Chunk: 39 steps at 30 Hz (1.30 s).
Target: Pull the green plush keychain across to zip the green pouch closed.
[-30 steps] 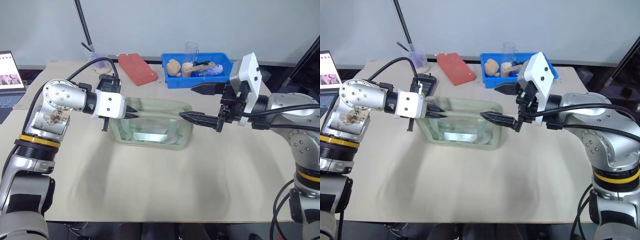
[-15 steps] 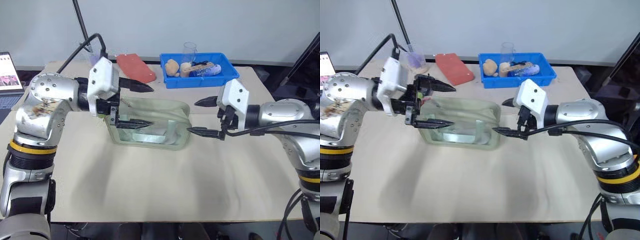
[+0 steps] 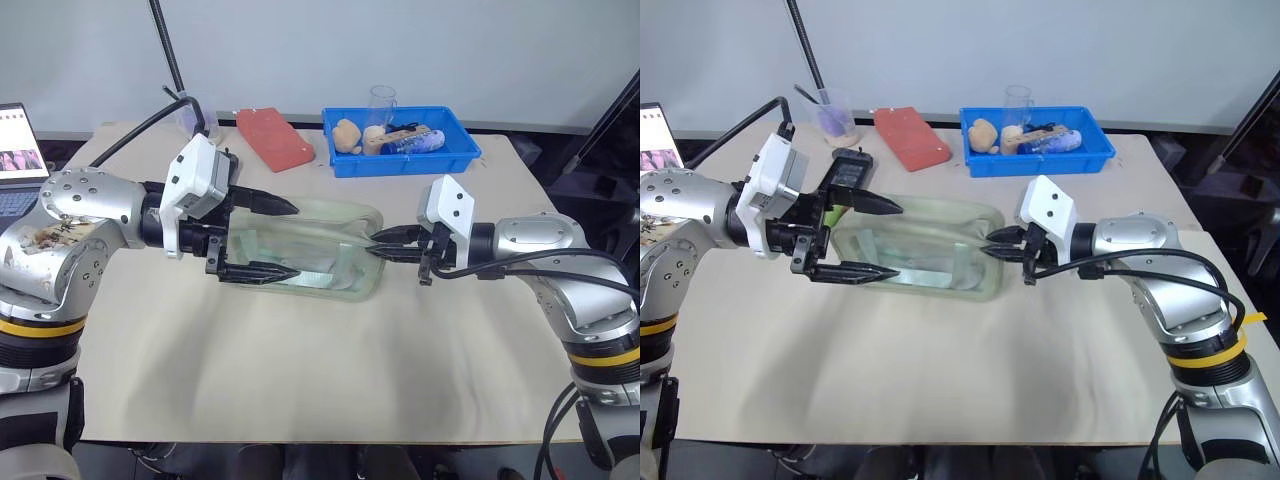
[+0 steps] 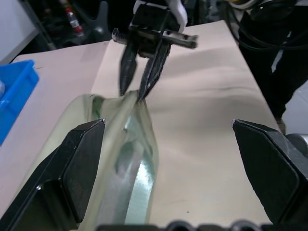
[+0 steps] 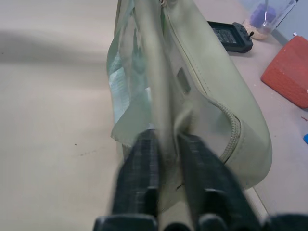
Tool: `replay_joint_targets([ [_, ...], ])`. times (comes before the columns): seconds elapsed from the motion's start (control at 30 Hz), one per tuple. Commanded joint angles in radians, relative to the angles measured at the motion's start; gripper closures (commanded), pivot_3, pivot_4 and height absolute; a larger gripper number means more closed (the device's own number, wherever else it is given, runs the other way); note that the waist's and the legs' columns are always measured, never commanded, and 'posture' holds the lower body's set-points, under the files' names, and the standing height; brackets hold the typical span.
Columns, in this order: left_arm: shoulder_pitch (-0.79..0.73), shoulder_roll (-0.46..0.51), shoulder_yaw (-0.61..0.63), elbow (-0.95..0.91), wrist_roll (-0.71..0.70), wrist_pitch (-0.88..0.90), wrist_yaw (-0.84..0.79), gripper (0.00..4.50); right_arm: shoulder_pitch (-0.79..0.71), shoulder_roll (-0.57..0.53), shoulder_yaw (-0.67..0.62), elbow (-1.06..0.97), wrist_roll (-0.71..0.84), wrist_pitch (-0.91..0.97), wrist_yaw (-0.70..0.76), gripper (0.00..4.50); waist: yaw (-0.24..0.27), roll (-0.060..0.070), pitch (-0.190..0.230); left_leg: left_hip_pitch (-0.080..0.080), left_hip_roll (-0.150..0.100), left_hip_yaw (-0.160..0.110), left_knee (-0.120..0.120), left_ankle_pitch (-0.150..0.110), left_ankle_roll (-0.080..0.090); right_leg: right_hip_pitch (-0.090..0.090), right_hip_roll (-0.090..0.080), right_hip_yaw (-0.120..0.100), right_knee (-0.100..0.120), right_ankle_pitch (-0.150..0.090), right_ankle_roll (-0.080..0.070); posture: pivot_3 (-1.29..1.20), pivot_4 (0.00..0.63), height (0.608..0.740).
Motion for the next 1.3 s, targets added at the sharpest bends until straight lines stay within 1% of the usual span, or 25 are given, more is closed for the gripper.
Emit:
replay_joint_targets([
  [0.03, 0.006, 0.019, 0.098, -0.010, -0.033, 0.045, 0.075, 0.00, 0.002, -0.007, -0.014, -0.002, -0.023, -0.046, 0.018, 4.44, 0.000, 0.000, 0.000, 0.000, 0.000, 0.000, 0.000, 0.000, 0.000, 0.000, 0.000, 0.000, 0.000, 0.000, 0.000, 0.00, 0.150, 0.740],
  [0.13, 0.042, 0.053, 0.207, 0.088, -0.029, 0.077, 0.136, 0.00, 0.005, -0.015, -0.017, 0.008, -0.051, -0.079, 0.023, 4.44, 0.000, 0.000, 0.000, 0.000, 0.000, 0.000, 0.000, 0.000, 0.000, 0.000, 0.000, 0.000, 0.000, 0.000, 0.000, 0.00, 0.150, 0.740],
  [0.2, 0.104, 0.073, 0.284, 0.133, -0.023, 0.088, 0.162, 0.00, 0.004, -0.015, -0.025, 0.012, -0.044, -0.087, 0.041, 4.44, -0.006, 0.000, 0.000, 0.001, 0.000, 0.000, 0.000, 0.000, 0.000, 0.000, 0.000, 0.000, 0.000, 0.000, 0.000, 0.00, 0.150, 0.740],
  [0.27, 0.200, 0.087, 0.336, 0.134, -0.012, 0.076, 0.169, 0.00, 0.004, -0.016, -0.026, 0.020, -0.043, -0.100, 0.055, 4.44, -0.007, 0.000, 0.000, 0.003, 0.001, 0.001, -0.001, 0.000, 0.000, 0.000, 0.000, 0.000, 0.001, -0.001, -0.001, 0.00, 0.150, 0.740],
  [0.4, 0.360, 0.075, 0.355, 0.109, 0.049, -0.010, 0.199, 0.00, -0.011, -0.006, -0.022, 0.043, -0.050, -0.115, 0.064, 4.44, -0.001, 0.000, 0.000, 0.003, 0.001, 0.002, -0.002, 0.000, -0.001, 0.000, 0.000, 0.000, 0.000, 0.001, -0.005, 0.00, 0.150, 0.740],
  [0.43, 0.380, 0.059, 0.353, 0.109, 0.067, -0.036, 0.220, 0.00, -0.016, 0.000, -0.022, 0.045, -0.048, -0.114, 0.065, 4.44, 0.002, 0.000, 0.000, 0.003, 0.001, 0.002, -0.002, 0.000, -0.001, 0.001, -0.001, -0.001, 0.000, -0.001, -0.011, 0.00, 0.150, 0.740],
  [0.57, 0.410, -0.004, 0.336, 0.111, 0.096, -0.090, 0.282, 0.00, -0.022, 0.013, -0.022, 0.055, -0.051, -0.112, 0.071, 4.44, 0.009, 0.000, 0.000, 0.003, 0.001, 0.003, -0.001, 0.000, -0.001, 0.001, -0.003, -0.002, -0.001, -0.001, -0.011, 0.00, 0.150, 0.740],
  [0.67, 0.402, -0.012, 0.322, 0.132, 0.126, -0.128, 0.293, 0.88, -0.021, 0.016, -0.023, 0.056, -0.054, -0.111, 0.073, 4.50, 0.008, 0.000, 0.000, 0.003, 0.001, 0.004, -0.001, 0.000, -0.001, 0.001, -0.003, -0.002, -0.001, 0.000, -0.013, 0.00, 0.150, 0.740],
  [0.7, 0.398, -0.014, 0.319, 0.139, 0.127, -0.134, 0.292, 1.31, -0.021, 0.017, -0.023, 0.056, -0.054, -0.110, 0.072, 4.50, 0.008, 0.000, 0.000, 0.003, 0.001, 0.004, -0.001, 0.000, -0.001, 0.001, -0.003, -0.002, -0.001, 0.000, -0.013, 0.00, 0.150, 0.740],
  [0.73, 0.395, -0.015, 0.314, 0.146, 0.127, -0.138, 0.289, 1.93, -0.022, 0.019, -0.023, 0.056, -0.054, -0.109, 0.071, 4.50, 0.008, 0.000, 0.000, 0.003, 0.001, 0.004, -0.002, 0.000, -0.001, 0.001, -0.003, -0.002, -0.001, 0.000, -0.013, 0.00, 0.150, 0.740],
  [0.77, 0.391, -0.014, 0.301, 0.157, 0.135, -0.151, 0.281, 2.26, -0.022, 0.021, -0.021, 0.054, -0.055, -0.108, 0.071, 4.50, 0.007, 0.000, 0.000, 0.003, 0.001, 0.004, -0.002, 0.000, -0.001, 0.001, -0.003, -0.002, -0.001, 0.000, -0.013, 0.00, 0.150, 0.740],
  [0.9, 0.360, -0.023, 0.264, 0.203, 0.152, -0.182, 0.269, 4.16, -0.020, 0.022, -0.020, 0.045, -0.054, -0.103, 0.072, 4.50, 0.007, 0.000, 0.000, 0.003, 0.001, 0.004, -0.002, 0.000, -0.001, 0.001, -0.003, -0.003, -0.001, 0.000, -0.012, 0.00, 0.150, 0.740],
  [0.93, 0.354, -0.020, 0.260, 0.212, 0.153, -0.186, 0.265, 4.47, -0.019, 0.021, -0.023, 0.044, -0.054, -0.101, 0.071, 4.50, 0.007, 0.000, 0.000, 0.003, 0.001, 0.004, -0.002, 0.000, -0.001, 0.001, -0.003, -0.003, -0.001, 0.000, -0.013, 0.00, 0.150, 0.740],
  [1.07, 0.329, -0.012, 0.270, 0.228, 0.128, -0.167, 0.250, 4.47, -0.017, 0.017, -0.030, 0.039, -0.053, -0.095, 0.066, 4.50, 0.005, 0.000, 0.000, 0.003, 0.001, 0.004, -0.002, 0.000, -0.001, 0.001, -0.003, -0.003, -0.001, 0.000, -0.012, 0.00, 0.150, 0.740],
  [1.3, 0.228, 0.016, 0.340, 0.242, -0.010, -0.001, 0.257, 4.47, -0.005, 0.011, -0.037, 0.030, -0.054, -0.091, 0.056, 4.50, 0.000, 0.000, 0.000, 0.003, 0.001, 0.003, -0.002, 0.000, -0.001, 0.001, -0.003, -0.003, -0.001, 0.001, -0.010, 0.00, 0.150, 0.740],
])
